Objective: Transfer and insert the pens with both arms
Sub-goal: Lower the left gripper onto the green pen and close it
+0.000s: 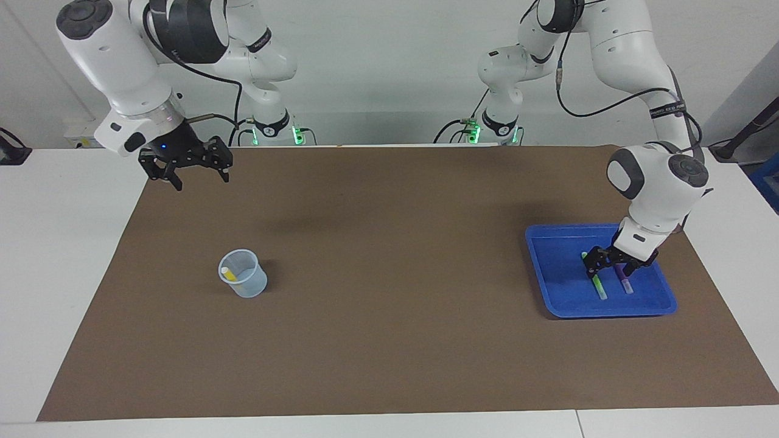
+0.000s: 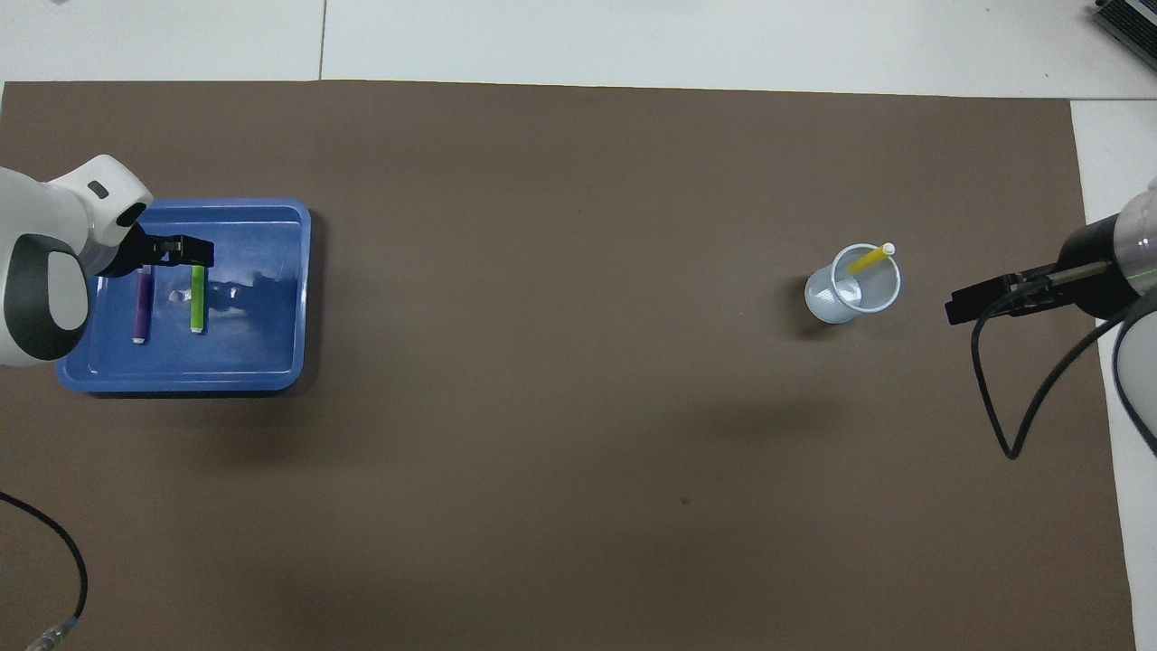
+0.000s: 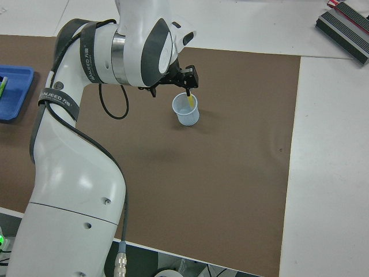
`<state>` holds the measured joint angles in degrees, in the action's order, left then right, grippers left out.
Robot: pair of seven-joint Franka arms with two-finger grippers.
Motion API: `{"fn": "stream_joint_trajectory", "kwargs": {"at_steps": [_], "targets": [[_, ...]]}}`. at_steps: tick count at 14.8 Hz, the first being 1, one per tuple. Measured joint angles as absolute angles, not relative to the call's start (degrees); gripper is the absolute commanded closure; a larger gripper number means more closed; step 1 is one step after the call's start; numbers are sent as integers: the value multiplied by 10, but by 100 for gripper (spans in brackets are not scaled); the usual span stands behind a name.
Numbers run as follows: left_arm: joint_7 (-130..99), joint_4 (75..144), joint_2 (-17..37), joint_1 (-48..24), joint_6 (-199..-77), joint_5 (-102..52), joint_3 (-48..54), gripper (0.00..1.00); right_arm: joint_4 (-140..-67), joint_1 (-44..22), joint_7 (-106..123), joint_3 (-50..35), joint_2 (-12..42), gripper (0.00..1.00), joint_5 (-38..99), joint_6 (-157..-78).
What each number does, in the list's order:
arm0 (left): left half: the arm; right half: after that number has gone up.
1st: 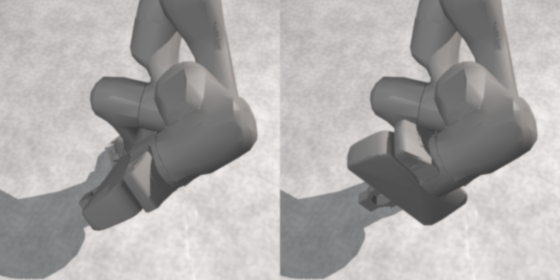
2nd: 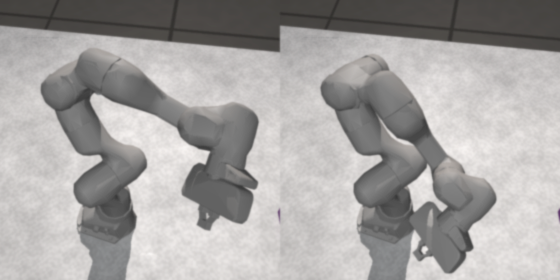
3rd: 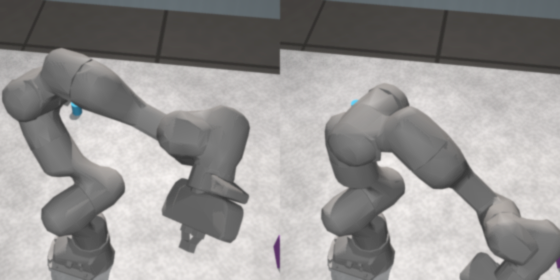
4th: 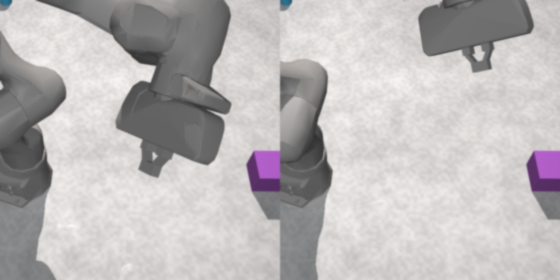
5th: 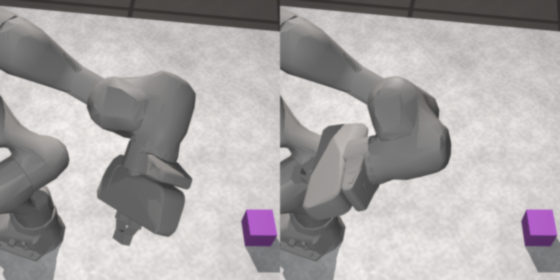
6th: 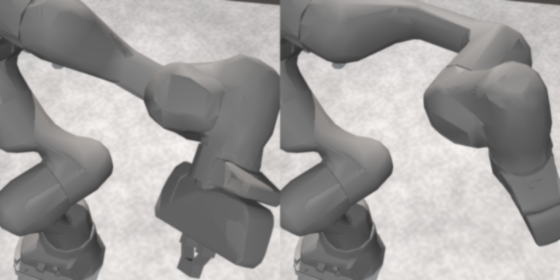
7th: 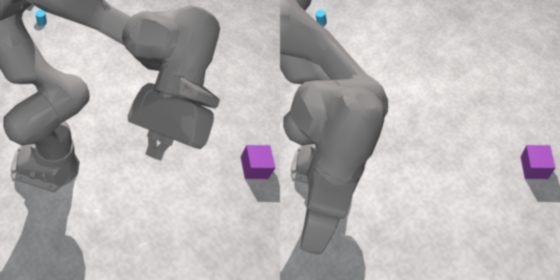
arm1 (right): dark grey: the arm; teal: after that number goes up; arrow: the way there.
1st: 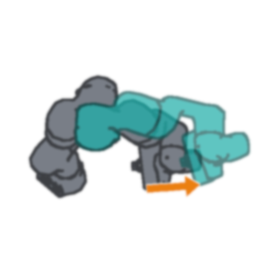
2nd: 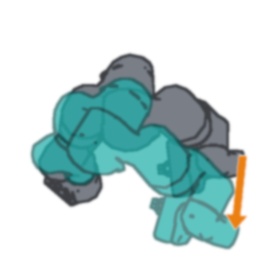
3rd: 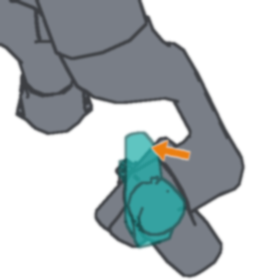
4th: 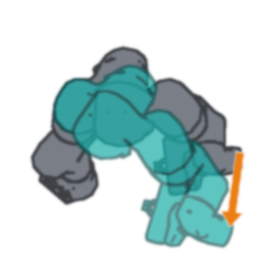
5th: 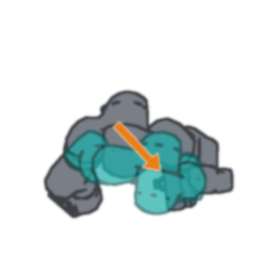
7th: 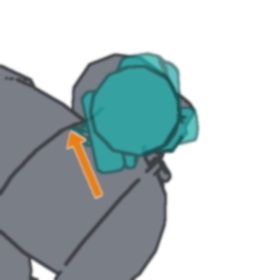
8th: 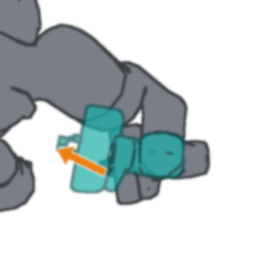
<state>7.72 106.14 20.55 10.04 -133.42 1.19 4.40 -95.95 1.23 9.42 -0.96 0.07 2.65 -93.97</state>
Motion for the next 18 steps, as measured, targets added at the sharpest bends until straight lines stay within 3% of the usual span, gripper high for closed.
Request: {"fn": "stream_joint_trajectory", "kwargs": {"at_steps": [11,16,18], "targets": [[78,1118,206,101,-1398,12,44,6,-961,12,94,-10,1,0,26,-939],[78,1137,206,101,-1419,12,44,18,-961,12,94,-10,1,0,26,-939],[78,1138,206,101,-1420,12,44,28,-961,12,94,-10,1,0,26,-939]]}}
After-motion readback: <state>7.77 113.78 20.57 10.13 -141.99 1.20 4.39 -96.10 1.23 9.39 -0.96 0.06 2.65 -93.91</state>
